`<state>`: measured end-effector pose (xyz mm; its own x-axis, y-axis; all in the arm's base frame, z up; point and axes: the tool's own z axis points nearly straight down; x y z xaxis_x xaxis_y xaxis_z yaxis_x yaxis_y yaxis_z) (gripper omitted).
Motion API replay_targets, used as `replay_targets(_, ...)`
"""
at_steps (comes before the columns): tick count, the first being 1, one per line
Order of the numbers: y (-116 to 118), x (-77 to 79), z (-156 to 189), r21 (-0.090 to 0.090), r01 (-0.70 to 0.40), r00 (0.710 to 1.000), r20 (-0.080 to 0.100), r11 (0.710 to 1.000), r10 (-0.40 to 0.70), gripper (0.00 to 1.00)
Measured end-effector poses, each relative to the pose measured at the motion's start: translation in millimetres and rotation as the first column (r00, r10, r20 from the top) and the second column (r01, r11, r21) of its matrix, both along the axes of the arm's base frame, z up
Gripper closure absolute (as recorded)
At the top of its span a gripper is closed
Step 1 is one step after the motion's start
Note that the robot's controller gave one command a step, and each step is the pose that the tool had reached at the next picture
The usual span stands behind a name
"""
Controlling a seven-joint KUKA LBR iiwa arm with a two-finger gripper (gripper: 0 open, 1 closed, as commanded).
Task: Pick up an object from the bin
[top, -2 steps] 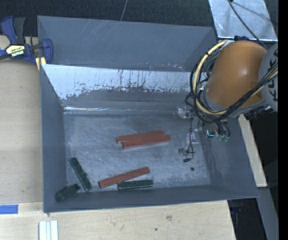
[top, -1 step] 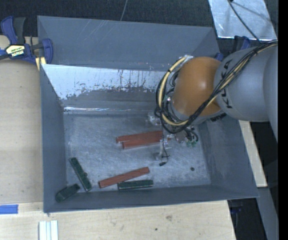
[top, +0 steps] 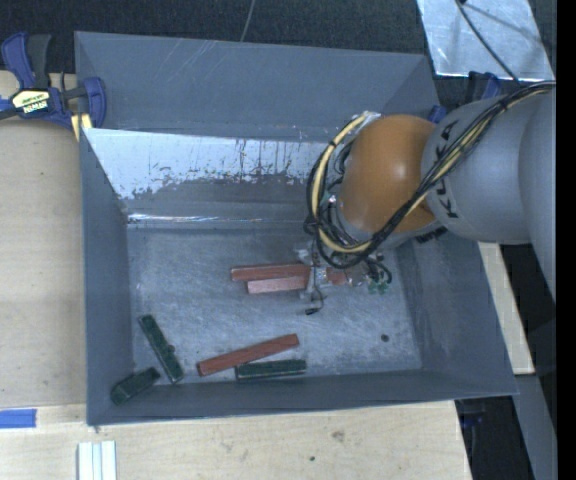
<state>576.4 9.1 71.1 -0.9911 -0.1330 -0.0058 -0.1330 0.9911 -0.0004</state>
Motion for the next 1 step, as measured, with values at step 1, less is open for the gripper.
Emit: replay_targets(1,0.0,0.0,0.0,0.0,0.0,1.0,0.0,1.0,0.0,1.0)
